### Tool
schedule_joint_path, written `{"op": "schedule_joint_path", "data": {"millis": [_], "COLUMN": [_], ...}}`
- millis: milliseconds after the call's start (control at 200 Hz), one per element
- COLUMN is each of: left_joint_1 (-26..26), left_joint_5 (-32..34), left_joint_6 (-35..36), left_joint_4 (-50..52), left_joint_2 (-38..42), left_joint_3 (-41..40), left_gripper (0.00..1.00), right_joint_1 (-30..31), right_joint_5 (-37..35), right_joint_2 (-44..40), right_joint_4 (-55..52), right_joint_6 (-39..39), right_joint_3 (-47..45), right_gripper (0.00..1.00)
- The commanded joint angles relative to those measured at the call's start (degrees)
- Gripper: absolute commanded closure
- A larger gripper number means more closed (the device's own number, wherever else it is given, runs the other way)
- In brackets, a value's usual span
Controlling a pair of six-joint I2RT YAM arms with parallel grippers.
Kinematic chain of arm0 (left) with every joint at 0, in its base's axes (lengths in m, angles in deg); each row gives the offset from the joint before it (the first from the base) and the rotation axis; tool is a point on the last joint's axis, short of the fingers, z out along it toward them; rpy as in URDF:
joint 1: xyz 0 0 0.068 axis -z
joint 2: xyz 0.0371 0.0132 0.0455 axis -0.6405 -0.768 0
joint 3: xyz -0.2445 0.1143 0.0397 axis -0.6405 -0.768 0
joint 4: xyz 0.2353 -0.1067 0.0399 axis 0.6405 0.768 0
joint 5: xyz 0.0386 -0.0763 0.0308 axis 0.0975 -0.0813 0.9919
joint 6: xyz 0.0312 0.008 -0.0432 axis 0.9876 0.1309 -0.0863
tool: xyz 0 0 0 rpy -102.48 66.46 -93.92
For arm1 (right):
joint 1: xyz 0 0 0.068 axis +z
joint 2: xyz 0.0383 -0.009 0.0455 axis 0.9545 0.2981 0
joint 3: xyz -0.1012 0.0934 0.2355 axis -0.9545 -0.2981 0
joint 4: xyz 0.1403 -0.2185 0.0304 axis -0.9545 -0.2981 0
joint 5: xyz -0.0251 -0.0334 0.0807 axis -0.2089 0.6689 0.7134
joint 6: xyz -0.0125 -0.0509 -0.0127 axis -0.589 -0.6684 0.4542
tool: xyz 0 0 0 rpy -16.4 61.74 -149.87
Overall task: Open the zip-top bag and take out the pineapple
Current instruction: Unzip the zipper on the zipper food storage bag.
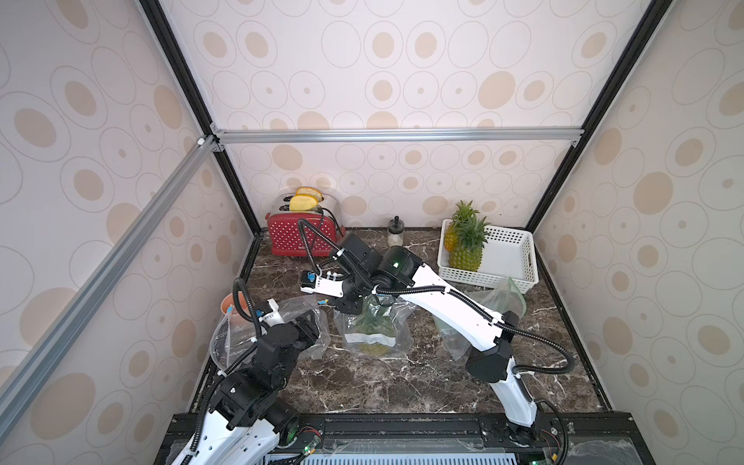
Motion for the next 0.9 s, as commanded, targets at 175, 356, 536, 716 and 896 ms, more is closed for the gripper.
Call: {"op": "schedule_joint_path", "data": {"millis": [175, 356, 536, 716, 896], "left_joint_1": [-0.6, -0.6, -0.5, -0.6, -0.6], "left_joint_5": [-6.4, -10.9, -18.0, -22.1, -23.3], "left_joint_6": [8.8, 15.5, 20.4, 25.1, 30.7], "left_joint_4": [-23.5, -29.1, -32.2, -28.9, -26.4], "left_joint_2": [9.4, 10.2, 4.4, -0.2, -2.4], "left_joint_3": [-9.2, -11.2, -9.0, -4.7, -1.8], "left_gripper": [0.38, 0.35, 0.33, 0.36, 0.38], "right_joint_1": [-1.0, -2.0, -2.8, -3.2, -3.1], "right_joint_5": [3.7, 5.1, 7.7, 7.7, 8.9], "right_joint_2": [-5.9, -7.1, -8.1, -8.4, -8.4], "right_joint_4": [-0.1, -0.7, -0.7, -1.5, -2.2], "right_joint_6": [-1.9, -2.7, -3.3, -4.0, -4.3], "right_joint_3": [-4.8, -5.6, -5.6, -5.5, -5.2], "right_gripper": [0.96, 0.97, 0.97, 0.98, 0.98]}}
